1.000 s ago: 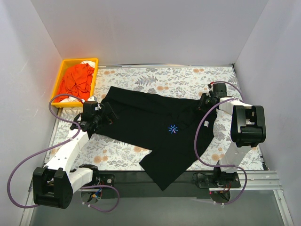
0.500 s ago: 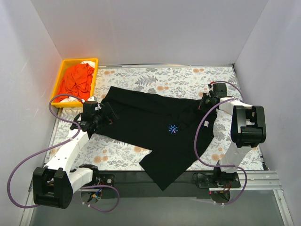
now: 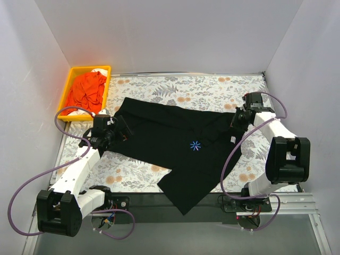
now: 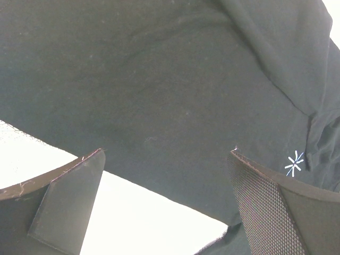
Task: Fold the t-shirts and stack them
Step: Fold the tshirt
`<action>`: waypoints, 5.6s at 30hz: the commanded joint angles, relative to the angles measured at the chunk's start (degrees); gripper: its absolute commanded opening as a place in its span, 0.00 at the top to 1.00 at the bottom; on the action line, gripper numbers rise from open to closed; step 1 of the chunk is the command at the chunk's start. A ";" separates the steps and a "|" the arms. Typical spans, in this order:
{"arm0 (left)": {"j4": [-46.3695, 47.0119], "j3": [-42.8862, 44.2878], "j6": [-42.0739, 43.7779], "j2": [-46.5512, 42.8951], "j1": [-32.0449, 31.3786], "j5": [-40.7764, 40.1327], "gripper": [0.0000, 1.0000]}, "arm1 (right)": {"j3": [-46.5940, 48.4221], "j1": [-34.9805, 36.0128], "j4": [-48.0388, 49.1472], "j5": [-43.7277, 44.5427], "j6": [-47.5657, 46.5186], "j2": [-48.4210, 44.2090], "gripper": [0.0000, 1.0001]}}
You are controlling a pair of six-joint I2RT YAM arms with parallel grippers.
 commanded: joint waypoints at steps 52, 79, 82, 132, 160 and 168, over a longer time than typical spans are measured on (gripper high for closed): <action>16.89 28.67 3.24 41.99 7.34 -8.31 0.21 | 0.32 -12.00 14.21 -6.60 4.34 3.77 0.59; 19.89 41.68 8.61 57.10 8.05 0.13 0.25 | 8.06 -13.76 26.17 -15.57 2.58 21.62 0.70; 18.66 42.29 8.61 58.34 8.05 0.31 0.35 | 8.84 -13.85 26.17 -15.39 2.32 22.24 0.83; 37.20 19.09 17.31 40.50 7.87 15.51 0.26 | 15.97 -18.69 21.16 -10.82 -4.89 27.51 0.99; 37.03 20.50 24.96 47.70 7.87 20.61 0.37 | 15.79 -18.69 21.25 -11.70 -5.86 27.77 0.99; 36.76 20.59 25.57 47.62 7.87 20.61 0.56 | 16.14 -18.69 21.34 -11.70 -5.86 28.21 0.99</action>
